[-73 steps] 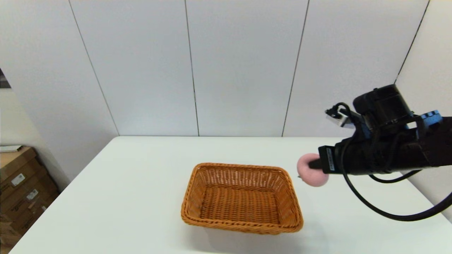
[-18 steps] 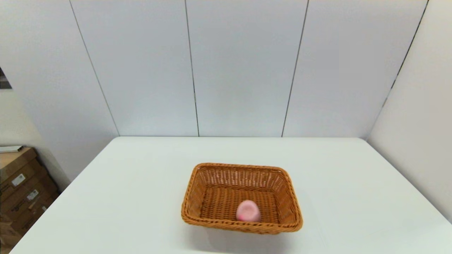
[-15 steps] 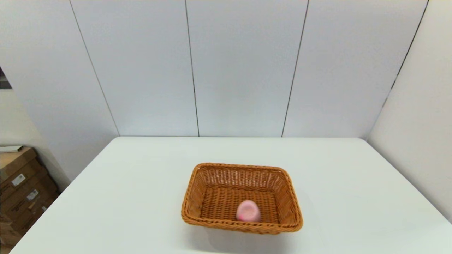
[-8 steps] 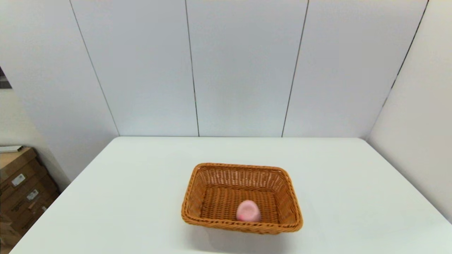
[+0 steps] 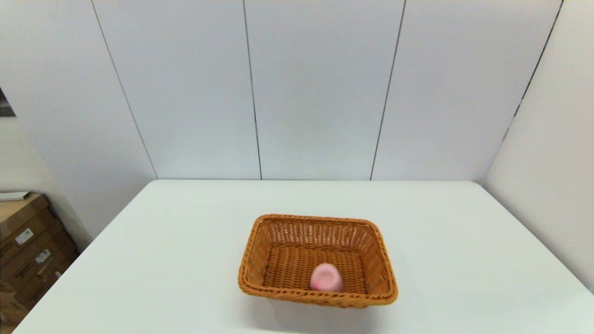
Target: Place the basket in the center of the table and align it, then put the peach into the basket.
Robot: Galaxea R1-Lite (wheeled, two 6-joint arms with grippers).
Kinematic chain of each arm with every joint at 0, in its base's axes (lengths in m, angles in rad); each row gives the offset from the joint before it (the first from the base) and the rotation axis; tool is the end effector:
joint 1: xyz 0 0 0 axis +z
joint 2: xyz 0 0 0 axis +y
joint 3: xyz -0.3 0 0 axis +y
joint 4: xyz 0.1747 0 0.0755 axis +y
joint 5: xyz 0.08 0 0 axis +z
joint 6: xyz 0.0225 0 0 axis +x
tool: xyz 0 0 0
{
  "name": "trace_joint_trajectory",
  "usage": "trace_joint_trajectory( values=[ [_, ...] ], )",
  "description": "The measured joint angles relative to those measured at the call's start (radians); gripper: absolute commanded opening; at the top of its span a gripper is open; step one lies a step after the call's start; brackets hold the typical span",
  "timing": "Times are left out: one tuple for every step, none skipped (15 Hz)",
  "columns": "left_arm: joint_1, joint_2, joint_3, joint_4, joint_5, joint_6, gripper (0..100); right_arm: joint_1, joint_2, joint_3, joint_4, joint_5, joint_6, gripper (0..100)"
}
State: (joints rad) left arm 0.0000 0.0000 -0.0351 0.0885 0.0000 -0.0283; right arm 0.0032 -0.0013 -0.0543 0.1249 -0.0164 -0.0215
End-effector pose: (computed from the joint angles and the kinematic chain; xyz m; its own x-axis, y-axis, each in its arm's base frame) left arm -0.0257 0.0000 0.0761 0.9986 0.0000 -0.0534 -0.0015 0.9996 -0.0283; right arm -0.0275 -0.0005 0.0776 0.9975 -0.0132 -0.0692 0.0117 0.9997 -0.0226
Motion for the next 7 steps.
trace_joint_trajectory(
  values=[
    [0.000,0.000,0.000,0.000,0.000,0.000,100,0.000,0.000,0.002,0.000,0.000,-0.001,100],
    [0.000,0.000,0.000,0.000,0.000,0.000,100,0.000,0.000,0.002,0.000,0.000,-0.001,100],
    [0.000,0.000,0.000,0.000,0.000,0.000,100,0.000,0.000,0.003,0.000,0.000,-0.001,100],
    [0.000,0.000,0.000,0.000,0.000,0.000,100,0.000,-0.001,0.003,0.001,0.000,0.000,100],
    [0.000,0.000,0.000,0.000,0.000,0.000,100,0.000,-0.001,0.003,0.001,0.000,0.003,100],
    [0.000,0.000,0.000,0.000,0.000,0.000,100,0.000,-0.001,0.003,0.001,0.000,0.011,100],
    [0.000,0.000,0.000,0.000,0.000,0.000,100,0.000,-0.001,0.003,0.001,0.001,0.017,100]
  ],
)
